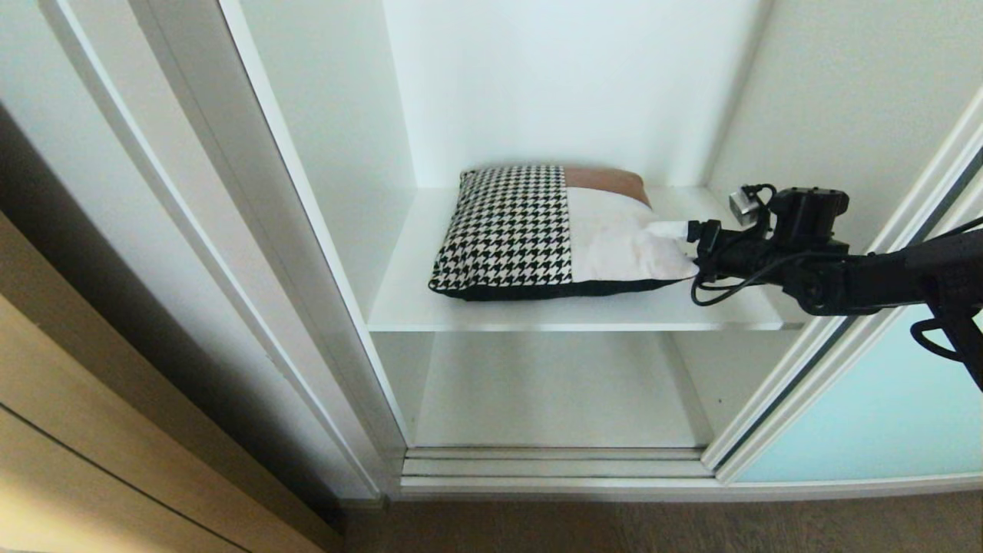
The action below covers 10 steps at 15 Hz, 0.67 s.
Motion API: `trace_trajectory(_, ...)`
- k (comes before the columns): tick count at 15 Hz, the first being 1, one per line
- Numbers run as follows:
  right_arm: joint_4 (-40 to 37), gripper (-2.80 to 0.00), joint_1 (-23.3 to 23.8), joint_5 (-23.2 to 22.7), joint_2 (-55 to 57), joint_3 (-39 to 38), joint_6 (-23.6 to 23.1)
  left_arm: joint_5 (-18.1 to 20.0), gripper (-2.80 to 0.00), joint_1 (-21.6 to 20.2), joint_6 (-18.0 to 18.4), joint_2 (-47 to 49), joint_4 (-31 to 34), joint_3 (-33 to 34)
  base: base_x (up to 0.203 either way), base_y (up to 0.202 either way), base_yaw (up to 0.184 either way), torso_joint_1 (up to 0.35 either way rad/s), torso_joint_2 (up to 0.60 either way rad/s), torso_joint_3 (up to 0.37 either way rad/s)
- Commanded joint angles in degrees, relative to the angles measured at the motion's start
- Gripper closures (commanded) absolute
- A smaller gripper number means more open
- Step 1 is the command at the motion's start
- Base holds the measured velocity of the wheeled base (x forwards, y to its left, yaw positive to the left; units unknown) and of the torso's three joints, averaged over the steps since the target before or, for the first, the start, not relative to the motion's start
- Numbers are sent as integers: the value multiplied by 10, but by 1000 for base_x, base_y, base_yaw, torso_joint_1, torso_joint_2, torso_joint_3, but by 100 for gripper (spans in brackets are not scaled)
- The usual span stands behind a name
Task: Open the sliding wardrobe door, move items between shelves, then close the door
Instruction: Place the pillow on the lower shelf
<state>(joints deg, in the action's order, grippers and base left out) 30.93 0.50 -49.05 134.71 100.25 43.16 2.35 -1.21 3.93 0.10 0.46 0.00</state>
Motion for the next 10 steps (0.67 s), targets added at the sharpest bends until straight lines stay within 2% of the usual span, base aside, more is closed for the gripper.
trace_trajectory(1,4,-280,-2,-3,13,4,3,0,0,0,0,1,0,1,0,0,0,0,0,0)
trace_trajectory(9,-3,-280,-18,3,29,5,4,0,0,0,0,1,1,1,0,0,0,0,0,0)
trace_trajectory(10,-3,-151,-20,8,29,4,3,0,0,0,0,1,0,1,0,0,0,0,0,0)
